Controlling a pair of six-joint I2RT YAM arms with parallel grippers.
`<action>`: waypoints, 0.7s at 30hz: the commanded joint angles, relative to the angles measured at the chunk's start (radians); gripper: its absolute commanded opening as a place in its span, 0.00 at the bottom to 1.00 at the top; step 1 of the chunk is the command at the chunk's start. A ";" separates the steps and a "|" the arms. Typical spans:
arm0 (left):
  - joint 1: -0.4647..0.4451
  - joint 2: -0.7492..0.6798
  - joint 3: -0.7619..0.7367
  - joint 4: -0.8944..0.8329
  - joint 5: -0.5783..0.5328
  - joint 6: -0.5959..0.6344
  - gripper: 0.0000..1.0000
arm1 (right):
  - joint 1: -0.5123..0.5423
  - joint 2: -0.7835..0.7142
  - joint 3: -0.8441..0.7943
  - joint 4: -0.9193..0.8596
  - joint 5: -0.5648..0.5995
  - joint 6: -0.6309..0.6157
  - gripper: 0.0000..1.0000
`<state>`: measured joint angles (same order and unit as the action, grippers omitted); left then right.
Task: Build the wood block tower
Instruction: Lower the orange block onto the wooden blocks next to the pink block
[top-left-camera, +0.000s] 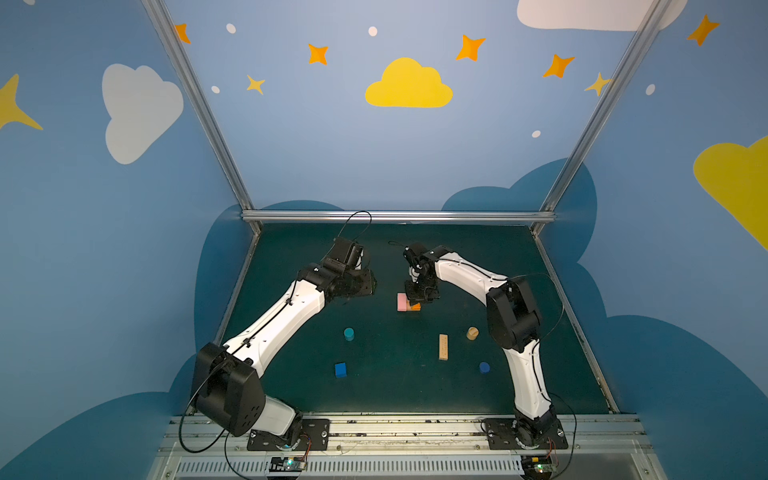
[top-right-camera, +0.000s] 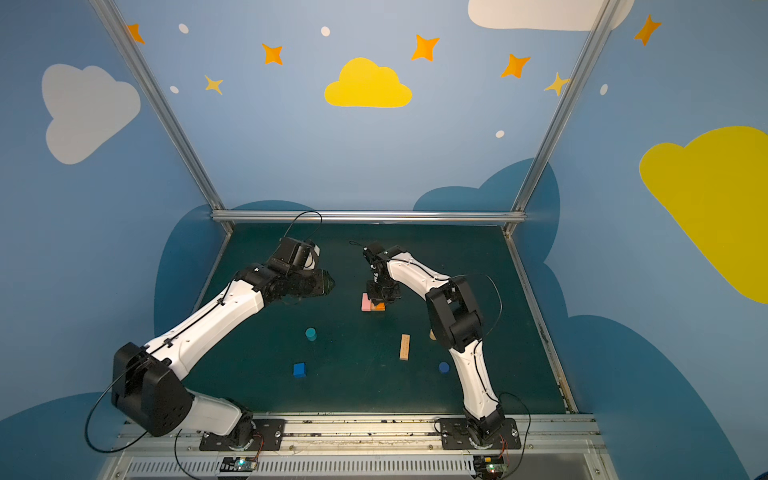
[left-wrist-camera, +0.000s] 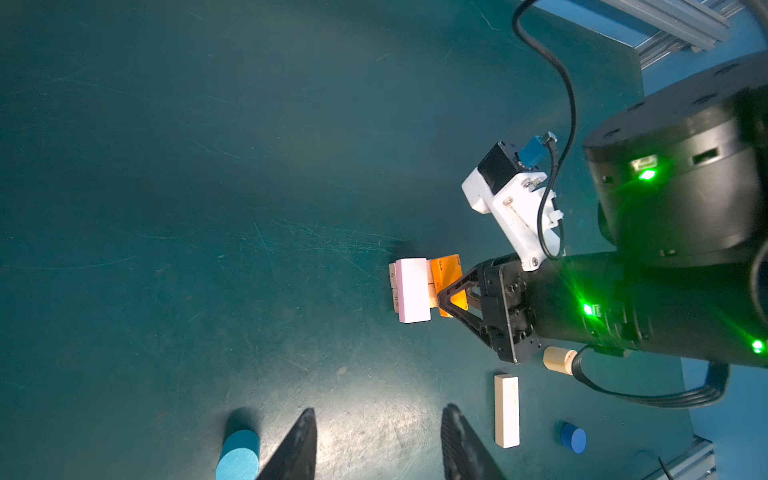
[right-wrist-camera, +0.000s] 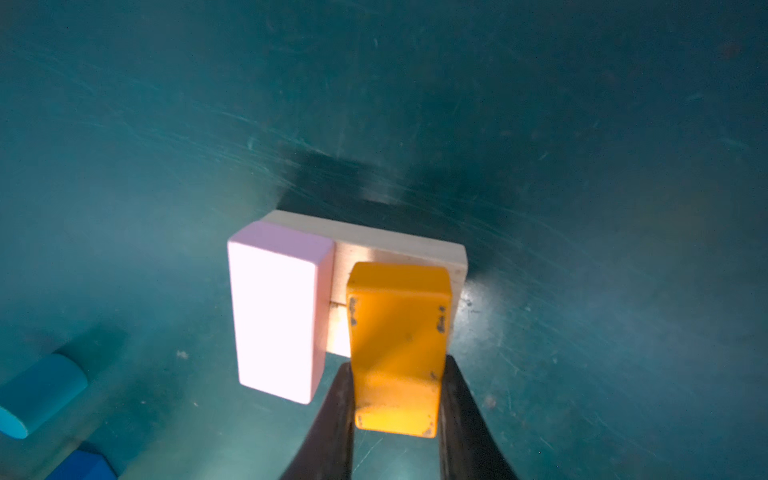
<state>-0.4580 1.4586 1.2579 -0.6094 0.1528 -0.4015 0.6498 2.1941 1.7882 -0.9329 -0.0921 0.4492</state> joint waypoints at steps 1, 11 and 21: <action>0.006 -0.027 -0.012 0.007 0.004 -0.005 0.49 | 0.005 0.016 0.017 -0.020 0.011 0.008 0.25; 0.005 -0.031 -0.014 0.007 0.002 -0.005 0.49 | 0.005 0.015 0.023 -0.017 0.008 0.008 0.33; 0.005 -0.032 -0.015 0.007 0.002 -0.008 0.49 | 0.004 0.008 0.022 -0.021 0.009 0.006 0.42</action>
<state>-0.4580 1.4544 1.2499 -0.6090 0.1528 -0.4019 0.6498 2.1944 1.7882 -0.9325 -0.0906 0.4511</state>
